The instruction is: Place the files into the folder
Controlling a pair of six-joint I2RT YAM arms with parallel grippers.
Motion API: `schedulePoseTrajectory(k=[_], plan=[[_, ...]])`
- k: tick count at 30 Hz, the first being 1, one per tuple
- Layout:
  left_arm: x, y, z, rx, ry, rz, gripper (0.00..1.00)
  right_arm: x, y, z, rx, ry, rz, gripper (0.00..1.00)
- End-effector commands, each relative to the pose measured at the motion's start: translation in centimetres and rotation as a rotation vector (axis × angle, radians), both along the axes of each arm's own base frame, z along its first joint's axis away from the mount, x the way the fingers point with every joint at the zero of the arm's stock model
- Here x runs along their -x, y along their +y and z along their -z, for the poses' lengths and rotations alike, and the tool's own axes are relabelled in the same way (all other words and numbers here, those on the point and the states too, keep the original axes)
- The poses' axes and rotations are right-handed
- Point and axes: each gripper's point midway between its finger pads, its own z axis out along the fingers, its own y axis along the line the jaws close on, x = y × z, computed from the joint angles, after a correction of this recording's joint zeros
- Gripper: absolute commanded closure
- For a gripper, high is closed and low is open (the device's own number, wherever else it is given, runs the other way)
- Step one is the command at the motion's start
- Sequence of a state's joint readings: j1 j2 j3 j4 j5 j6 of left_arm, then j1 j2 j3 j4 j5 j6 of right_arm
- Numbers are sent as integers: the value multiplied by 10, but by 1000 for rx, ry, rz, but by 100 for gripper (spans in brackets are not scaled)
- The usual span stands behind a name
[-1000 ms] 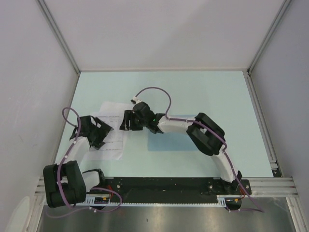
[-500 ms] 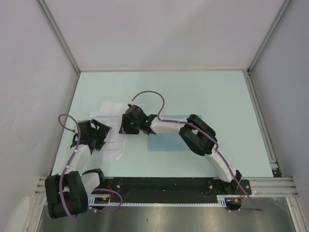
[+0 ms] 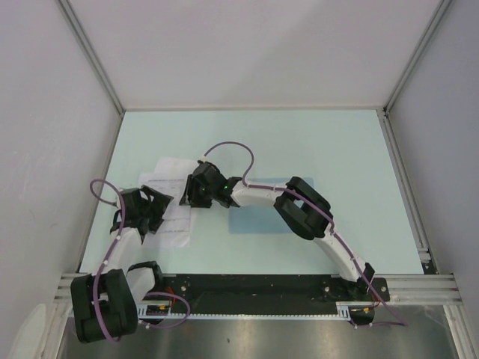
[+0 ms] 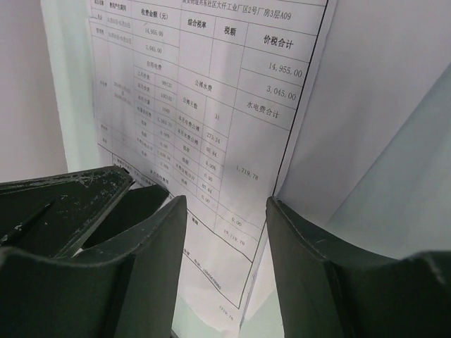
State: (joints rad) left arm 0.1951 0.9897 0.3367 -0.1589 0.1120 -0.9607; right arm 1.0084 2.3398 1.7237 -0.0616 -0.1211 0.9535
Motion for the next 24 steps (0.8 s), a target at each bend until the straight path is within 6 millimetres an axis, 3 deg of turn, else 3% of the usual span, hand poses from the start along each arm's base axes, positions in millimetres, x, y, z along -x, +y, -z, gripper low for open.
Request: schedulePoseTrajectory(k=[1,5,10,12,15,19,20,24], plan=[[23,-5,23,26,91,-1,2,18,4,26,21,59,-44,44],[19,-9,17,17,67,55,3,17,6,19,-22,43,-71,40],[-4,-2,-25,-70,-33,121,2,-5,-6,8,38,-127,-122,35],[-16,6,-48,-104,-70,110,1,-12,-7,-6,60,-214,-138,31],[-33,18,-64,-97,-91,66,0,-27,-11,-19,106,-335,-181,26],[-46,31,-61,-27,-56,23,0,-61,-19,-28,186,-497,-207,15],[-47,33,-58,-6,-45,8,0,-68,-21,-22,200,-516,-220,13],[-45,36,-38,46,-7,-19,1,-93,-16,-32,138,-550,-225,12]])
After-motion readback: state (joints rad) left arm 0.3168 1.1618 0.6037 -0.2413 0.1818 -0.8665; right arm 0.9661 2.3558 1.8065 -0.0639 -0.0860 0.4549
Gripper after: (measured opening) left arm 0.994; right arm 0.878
